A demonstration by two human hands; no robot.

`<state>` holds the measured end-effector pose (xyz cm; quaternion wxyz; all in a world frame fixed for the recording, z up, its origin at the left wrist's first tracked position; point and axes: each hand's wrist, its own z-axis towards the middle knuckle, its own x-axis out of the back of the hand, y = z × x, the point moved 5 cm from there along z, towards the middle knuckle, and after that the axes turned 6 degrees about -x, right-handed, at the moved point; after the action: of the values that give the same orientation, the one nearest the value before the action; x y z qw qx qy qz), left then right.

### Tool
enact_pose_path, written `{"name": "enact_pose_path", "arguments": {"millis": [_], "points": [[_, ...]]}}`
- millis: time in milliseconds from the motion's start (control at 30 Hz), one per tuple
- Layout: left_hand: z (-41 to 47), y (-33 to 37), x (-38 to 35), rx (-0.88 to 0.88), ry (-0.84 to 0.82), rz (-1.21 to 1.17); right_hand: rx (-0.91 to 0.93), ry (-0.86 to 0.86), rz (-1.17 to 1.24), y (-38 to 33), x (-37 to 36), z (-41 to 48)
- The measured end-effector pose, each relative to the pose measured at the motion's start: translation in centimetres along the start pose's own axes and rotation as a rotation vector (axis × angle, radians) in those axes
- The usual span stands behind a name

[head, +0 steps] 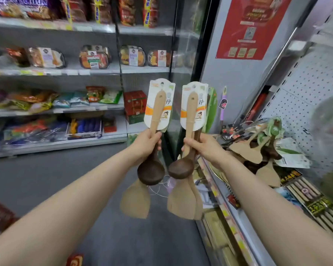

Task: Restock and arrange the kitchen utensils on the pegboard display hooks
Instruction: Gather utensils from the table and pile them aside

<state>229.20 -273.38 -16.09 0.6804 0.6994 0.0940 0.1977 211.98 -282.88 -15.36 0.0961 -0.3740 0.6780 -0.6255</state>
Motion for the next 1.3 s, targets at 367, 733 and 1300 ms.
{"name": "enact_pose_path", "arguments": {"millis": [367,733,1300], "points": [[13.9,-2.0,3.6,-0.009,-0.09,0.064,0.005,0.039,0.009,-1.8,-0.5,13.4],[29.8,-1.2,-2.7,-0.163,-0.53,0.284,-0.1,0.085,0.043,-1.7,8.3,25.6],[39.7,1.0,-20.5,-0.18,-1.162,-0.007,-0.339,0.79,0.247,5.2,19.9,21.8]]}}
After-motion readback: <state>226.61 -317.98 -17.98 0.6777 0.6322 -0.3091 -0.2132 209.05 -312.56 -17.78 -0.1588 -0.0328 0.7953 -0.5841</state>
